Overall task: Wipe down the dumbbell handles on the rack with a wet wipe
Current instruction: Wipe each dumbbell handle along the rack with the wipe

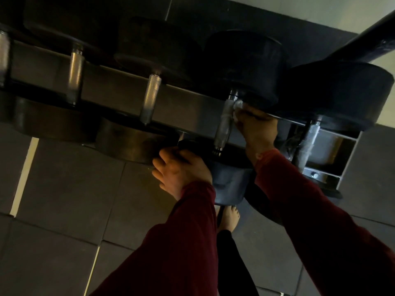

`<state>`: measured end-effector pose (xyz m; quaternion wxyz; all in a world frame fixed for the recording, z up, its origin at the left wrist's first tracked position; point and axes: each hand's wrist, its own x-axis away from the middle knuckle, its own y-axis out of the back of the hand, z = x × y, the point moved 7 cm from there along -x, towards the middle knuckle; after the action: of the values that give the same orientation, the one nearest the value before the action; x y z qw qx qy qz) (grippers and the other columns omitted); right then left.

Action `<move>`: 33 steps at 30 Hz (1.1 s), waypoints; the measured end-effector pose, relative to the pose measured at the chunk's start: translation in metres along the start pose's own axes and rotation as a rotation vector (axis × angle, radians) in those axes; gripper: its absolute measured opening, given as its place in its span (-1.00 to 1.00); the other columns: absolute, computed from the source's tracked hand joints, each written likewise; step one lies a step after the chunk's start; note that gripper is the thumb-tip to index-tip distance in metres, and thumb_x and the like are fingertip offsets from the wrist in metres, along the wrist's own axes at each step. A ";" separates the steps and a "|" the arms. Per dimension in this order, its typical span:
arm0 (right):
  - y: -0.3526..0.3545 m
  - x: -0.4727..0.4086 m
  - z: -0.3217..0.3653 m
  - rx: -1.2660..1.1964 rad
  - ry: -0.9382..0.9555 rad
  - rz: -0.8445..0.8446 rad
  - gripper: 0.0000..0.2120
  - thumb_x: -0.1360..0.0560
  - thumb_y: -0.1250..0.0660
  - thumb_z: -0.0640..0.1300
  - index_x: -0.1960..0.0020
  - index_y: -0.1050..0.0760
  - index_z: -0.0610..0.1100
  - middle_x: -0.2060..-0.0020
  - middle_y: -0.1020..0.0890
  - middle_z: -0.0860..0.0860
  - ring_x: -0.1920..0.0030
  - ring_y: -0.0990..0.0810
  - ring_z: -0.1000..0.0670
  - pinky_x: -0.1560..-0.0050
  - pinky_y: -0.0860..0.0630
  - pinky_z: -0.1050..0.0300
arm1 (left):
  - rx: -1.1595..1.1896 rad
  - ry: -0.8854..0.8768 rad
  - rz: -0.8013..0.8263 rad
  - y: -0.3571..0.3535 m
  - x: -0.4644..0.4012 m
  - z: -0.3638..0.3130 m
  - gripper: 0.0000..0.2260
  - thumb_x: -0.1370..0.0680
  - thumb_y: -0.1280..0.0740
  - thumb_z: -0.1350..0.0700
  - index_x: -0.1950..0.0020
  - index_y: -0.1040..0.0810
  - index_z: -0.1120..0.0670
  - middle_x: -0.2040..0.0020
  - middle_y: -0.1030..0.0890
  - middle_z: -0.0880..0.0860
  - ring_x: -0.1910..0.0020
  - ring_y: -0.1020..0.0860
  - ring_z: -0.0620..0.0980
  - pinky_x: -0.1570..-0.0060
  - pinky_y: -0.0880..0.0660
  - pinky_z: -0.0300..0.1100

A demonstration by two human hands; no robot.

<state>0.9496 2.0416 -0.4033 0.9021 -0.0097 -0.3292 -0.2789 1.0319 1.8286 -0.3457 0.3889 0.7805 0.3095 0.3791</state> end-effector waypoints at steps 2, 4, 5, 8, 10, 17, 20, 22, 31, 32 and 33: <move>0.005 0.007 -0.005 0.019 -0.051 0.079 -0.90 -0.27 -0.59 -0.09 0.22 -0.72 -0.01 0.22 -0.74 -0.02 0.16 -0.72 -0.02 0.00 -0.66 -0.03 | 0.002 0.001 0.001 0.000 0.000 0.000 -0.73 -0.55 -0.18 0.02 -0.20 -0.45 0.09 -0.21 -0.43 0.11 -0.20 -0.37 0.16 -0.10 -0.35 0.13; 0.010 0.015 -0.017 0.101 -0.125 0.158 -0.88 -0.25 -0.58 -0.20 0.23 -0.72 -0.06 0.24 -0.74 -0.08 0.19 -0.71 -0.06 0.06 -0.64 -0.02 | 0.010 0.006 0.000 0.000 0.000 0.000 -0.73 -0.55 -0.18 0.03 -0.19 -0.45 0.09 -0.21 -0.43 0.12 -0.19 -0.37 0.16 -0.11 -0.35 0.13; 0.011 0.019 -0.022 0.190 -0.139 0.202 -0.88 -0.24 -0.58 -0.22 0.25 -0.72 -0.06 0.26 -0.73 -0.08 0.20 -0.71 -0.06 0.06 -0.63 -0.02 | 0.013 0.009 -0.003 0.000 -0.001 0.001 -0.74 -0.54 -0.18 0.03 -0.18 -0.45 0.09 -0.21 -0.43 0.11 -0.19 -0.37 0.16 -0.11 -0.35 0.13; 0.010 0.024 -0.028 0.324 -0.190 0.274 -0.89 -0.29 -0.54 -0.26 0.33 -0.71 -0.07 0.30 -0.72 -0.09 0.19 -0.72 -0.10 0.01 -0.65 -0.06 | 0.019 0.011 -0.012 0.000 -0.001 0.001 -0.74 -0.54 -0.19 0.03 -0.18 -0.46 0.08 -0.21 -0.43 0.11 -0.19 -0.37 0.16 -0.10 -0.35 0.14; 0.007 0.015 -0.020 0.227 -0.228 0.228 -0.86 -0.35 -0.48 -0.32 0.36 -0.67 -0.15 0.30 -0.71 -0.10 0.29 -0.67 -0.08 0.20 -0.60 -0.01 | 0.025 0.009 -0.020 0.000 0.000 0.001 -0.74 -0.54 -0.19 0.04 -0.18 -0.47 0.09 -0.21 -0.44 0.11 -0.19 -0.37 0.16 -0.10 -0.35 0.13; 0.007 -0.001 -0.009 0.369 -0.090 0.070 -0.91 -0.33 -0.48 0.00 0.25 -0.67 -0.01 0.25 -0.71 -0.01 0.13 -0.71 -0.07 0.09 -0.63 0.04 | 0.012 0.008 -0.013 -0.001 -0.002 0.001 -0.72 -0.54 -0.18 0.02 -0.20 -0.45 0.10 -0.21 -0.44 0.12 -0.21 -0.38 0.16 -0.12 -0.35 0.13; 0.012 0.017 -0.015 0.588 -0.018 0.135 -0.93 -0.29 -0.54 -0.04 0.25 -0.68 0.07 0.21 -0.74 0.06 0.05 -0.71 0.02 -0.09 -0.63 0.01 | 0.004 0.008 -0.003 0.000 -0.001 0.000 -0.70 -0.55 -0.18 0.02 -0.23 -0.44 0.10 -0.23 -0.43 0.12 -0.22 -0.37 0.16 -0.13 -0.35 0.14; 0.011 0.024 -0.005 0.605 0.118 0.174 -0.89 -0.32 -0.55 -0.07 0.29 -0.68 0.12 0.26 -0.73 0.12 0.12 -0.70 0.12 -0.08 -0.62 0.06 | 0.005 0.010 -0.002 0.000 -0.001 0.000 -0.70 -0.55 -0.19 0.02 -0.22 -0.44 0.10 -0.23 -0.43 0.12 -0.21 -0.36 0.15 -0.12 -0.34 0.12; -0.047 0.041 0.035 1.213 1.204 0.450 -0.80 -0.46 -0.35 -0.23 -0.02 -0.69 -0.15 0.00 -0.69 -0.06 -0.06 -0.62 -0.17 -0.02 -0.60 -0.02 | 0.017 0.015 0.012 0.000 -0.001 0.001 -0.72 -0.53 -0.18 0.02 -0.19 -0.45 0.08 -0.21 -0.44 0.10 -0.19 -0.37 0.14 -0.12 -0.35 0.13; -0.049 0.048 0.032 1.254 1.243 0.554 -0.78 -0.46 -0.29 -0.18 0.02 -0.69 -0.14 0.03 -0.70 -0.05 -0.05 -0.61 -0.16 -0.01 -0.59 0.01 | 0.013 0.015 0.014 -0.001 -0.001 0.001 -0.72 -0.53 -0.18 0.02 -0.20 -0.45 0.07 -0.21 -0.44 0.10 -0.19 -0.37 0.14 -0.12 -0.35 0.13; -0.051 0.055 0.030 1.274 1.267 0.681 -0.73 -0.46 -0.21 -0.13 0.07 -0.68 -0.11 0.08 -0.69 -0.02 -0.02 -0.61 -0.14 -0.03 -0.55 0.08 | 0.009 0.014 0.016 -0.001 -0.002 0.001 -0.71 -0.52 -0.18 0.02 -0.20 -0.45 0.08 -0.21 -0.44 0.10 -0.19 -0.38 0.14 -0.11 -0.35 0.13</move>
<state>0.9400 1.9771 -0.3551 0.7811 0.5396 0.1502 0.2759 1.0321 1.8273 -0.3475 0.3802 0.7819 0.3078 0.3863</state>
